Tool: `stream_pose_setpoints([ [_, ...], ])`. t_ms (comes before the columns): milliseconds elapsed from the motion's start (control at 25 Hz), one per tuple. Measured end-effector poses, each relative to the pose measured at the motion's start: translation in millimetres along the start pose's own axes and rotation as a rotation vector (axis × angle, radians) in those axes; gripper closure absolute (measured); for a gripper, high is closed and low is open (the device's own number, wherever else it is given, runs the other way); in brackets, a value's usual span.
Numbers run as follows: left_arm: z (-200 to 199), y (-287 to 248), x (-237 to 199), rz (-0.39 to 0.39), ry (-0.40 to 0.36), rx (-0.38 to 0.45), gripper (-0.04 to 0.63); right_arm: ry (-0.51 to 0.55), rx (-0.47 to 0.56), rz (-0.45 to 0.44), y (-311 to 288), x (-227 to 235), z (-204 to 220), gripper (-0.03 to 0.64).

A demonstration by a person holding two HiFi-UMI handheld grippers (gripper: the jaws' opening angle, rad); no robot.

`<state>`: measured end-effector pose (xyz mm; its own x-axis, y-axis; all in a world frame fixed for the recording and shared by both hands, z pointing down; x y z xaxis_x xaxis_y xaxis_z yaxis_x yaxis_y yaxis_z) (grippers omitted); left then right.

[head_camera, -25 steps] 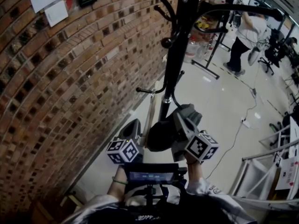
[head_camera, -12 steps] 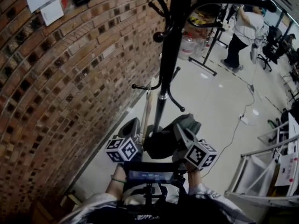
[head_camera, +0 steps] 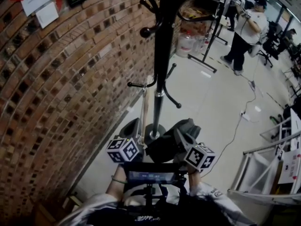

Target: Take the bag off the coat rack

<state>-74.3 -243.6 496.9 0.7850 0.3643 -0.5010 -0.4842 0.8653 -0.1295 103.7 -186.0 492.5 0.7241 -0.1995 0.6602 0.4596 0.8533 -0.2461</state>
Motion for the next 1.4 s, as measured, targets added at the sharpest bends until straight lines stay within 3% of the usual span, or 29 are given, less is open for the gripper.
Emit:
stream_pose_setpoints([
  [1400,19.7,-2.9,26.2,-0.002,-0.021,-0.017,0.588,0.087,-0.082,-0.01,-2.0,14.0,4.3,0.583],
])
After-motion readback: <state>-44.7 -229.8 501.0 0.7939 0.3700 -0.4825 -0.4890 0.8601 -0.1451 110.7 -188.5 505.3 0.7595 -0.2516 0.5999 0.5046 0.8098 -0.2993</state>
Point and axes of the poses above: the fingertips, and each gripper's own axes: y backward along the fingers, x to its right, z out of its underside, the point moved 1 cm from there along y, backward along the fingers, and after that the axes turned 2 degrees about x, right-handed, at the moved point
